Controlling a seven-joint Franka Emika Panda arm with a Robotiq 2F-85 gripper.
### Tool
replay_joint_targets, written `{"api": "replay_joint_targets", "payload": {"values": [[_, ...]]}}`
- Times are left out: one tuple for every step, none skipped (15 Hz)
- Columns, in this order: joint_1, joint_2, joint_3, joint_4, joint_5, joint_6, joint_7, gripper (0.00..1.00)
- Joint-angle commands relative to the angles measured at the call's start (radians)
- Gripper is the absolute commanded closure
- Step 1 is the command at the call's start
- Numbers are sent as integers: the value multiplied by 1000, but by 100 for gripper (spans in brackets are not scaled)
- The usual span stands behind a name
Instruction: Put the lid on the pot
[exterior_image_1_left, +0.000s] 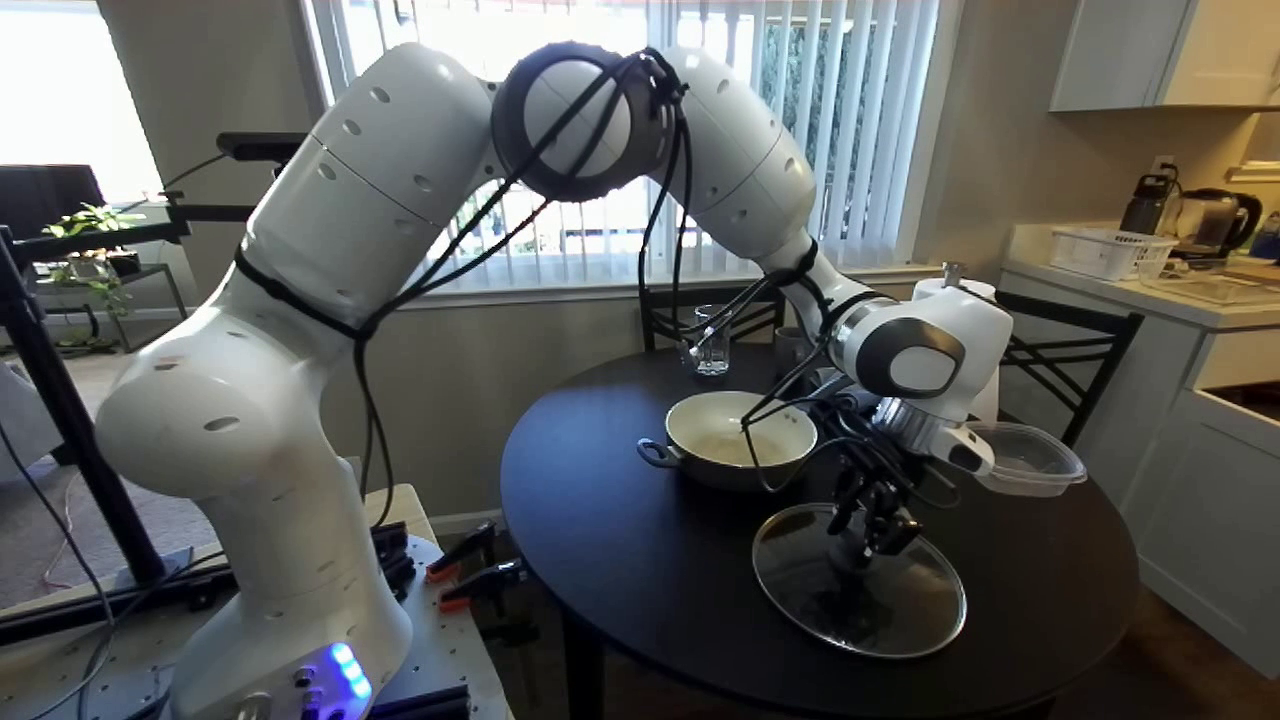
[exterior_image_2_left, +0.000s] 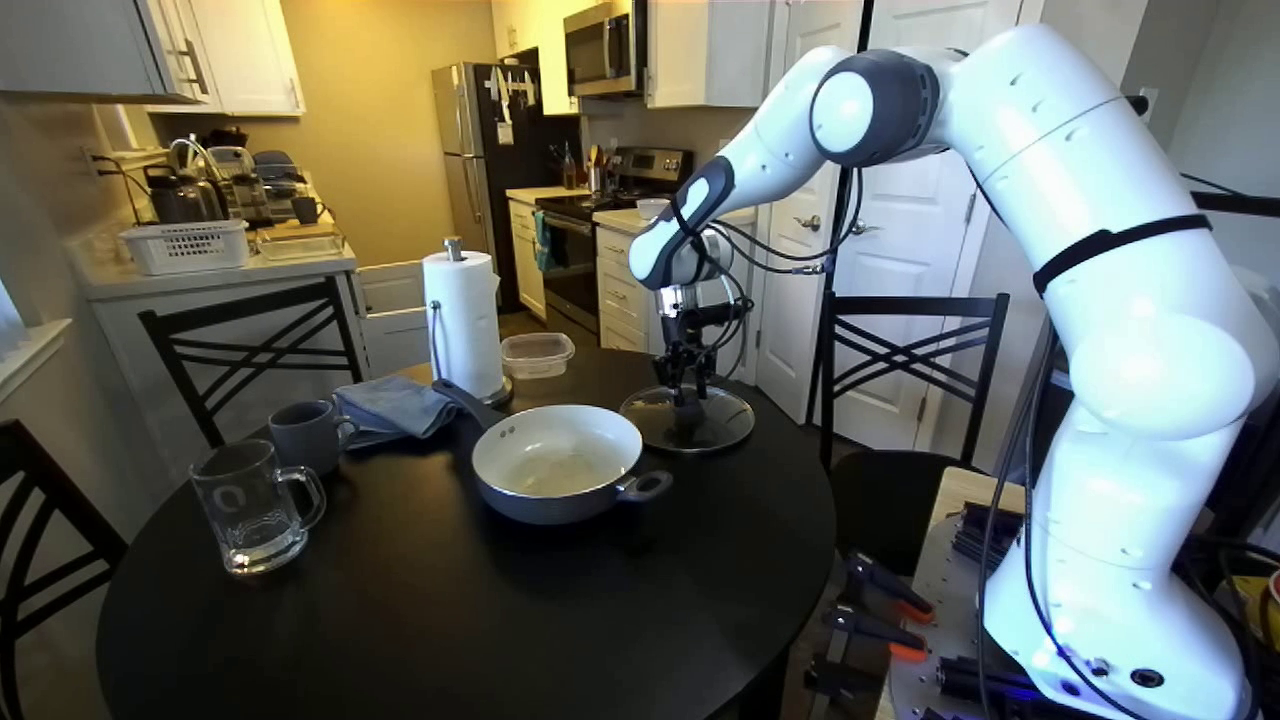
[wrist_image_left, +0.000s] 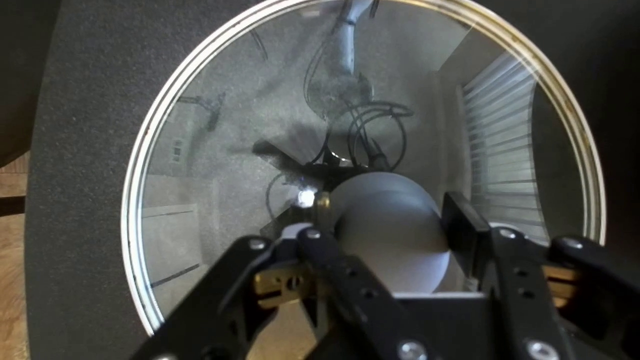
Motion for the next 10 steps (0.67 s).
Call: {"api": "replay_joint_targets", "payload": {"values": [[-1, 8, -2, 21, 6, -24, -7, 68], [-1, 7, -2, 21, 6, -25, -7, 68], [-2, 7, -1, 21, 7, -28, -8, 68], [-2, 6, -1, 21, 8, -29, -7, 20], [-3, 7, -1, 22, 8, -30, -8, 17], [-3, 7, -1, 23, 9, -31, -8, 13], [-3, 8, -1, 24, 8, -31, -8, 6], [-3, 8, -1, 25, 8, -32, -8, 2], [-3, 9, -1, 27, 8, -31, -9, 1], [-2, 8, -1, 26, 7, -28, -9, 38]]}}
